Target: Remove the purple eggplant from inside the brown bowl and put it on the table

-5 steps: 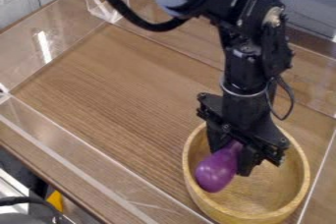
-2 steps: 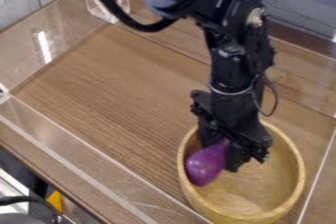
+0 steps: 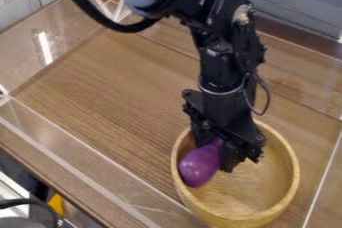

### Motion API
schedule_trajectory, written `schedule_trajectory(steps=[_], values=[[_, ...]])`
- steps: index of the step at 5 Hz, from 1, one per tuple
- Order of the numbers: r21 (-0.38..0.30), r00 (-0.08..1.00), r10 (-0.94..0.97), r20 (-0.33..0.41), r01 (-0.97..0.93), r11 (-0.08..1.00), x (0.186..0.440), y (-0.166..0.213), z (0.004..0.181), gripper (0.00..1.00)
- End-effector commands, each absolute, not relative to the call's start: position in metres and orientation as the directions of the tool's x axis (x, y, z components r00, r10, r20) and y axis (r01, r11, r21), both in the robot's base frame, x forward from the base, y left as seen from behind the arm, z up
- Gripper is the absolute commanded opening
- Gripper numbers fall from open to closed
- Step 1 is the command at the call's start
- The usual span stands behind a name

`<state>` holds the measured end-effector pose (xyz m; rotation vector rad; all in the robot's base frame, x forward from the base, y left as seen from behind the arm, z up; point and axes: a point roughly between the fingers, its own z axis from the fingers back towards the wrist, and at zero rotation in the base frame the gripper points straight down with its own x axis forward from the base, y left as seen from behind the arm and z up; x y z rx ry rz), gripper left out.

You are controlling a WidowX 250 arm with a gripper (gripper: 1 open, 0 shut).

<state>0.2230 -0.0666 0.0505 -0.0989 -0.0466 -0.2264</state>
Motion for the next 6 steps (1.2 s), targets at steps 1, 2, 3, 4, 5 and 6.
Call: schedule_trajectory(steps=[1,2,3,4,5,6], values=[[-0.090,0.978,-0.194,0.081,0.201,0.975,0.229,-0.063,0.052,0.00],[-0.090,0.985,-0.150,0.082,0.158,0.983,0.227,-0.068,0.052,0.00],[-0.090,0.991,-0.106,0.083,0.113,0.989,0.226,-0.074,0.052,0.00],[-0.091,0.988,-0.133,0.084,0.140,0.986,0.220,-0.069,0.049,0.00],[-0.091,0.983,-0.159,0.086,0.167,0.982,0.215,-0.064,0.044,0.00],[-0.096,0.977,-0.196,0.082,0.204,0.974,0.218,-0.058,0.045,0.00]])
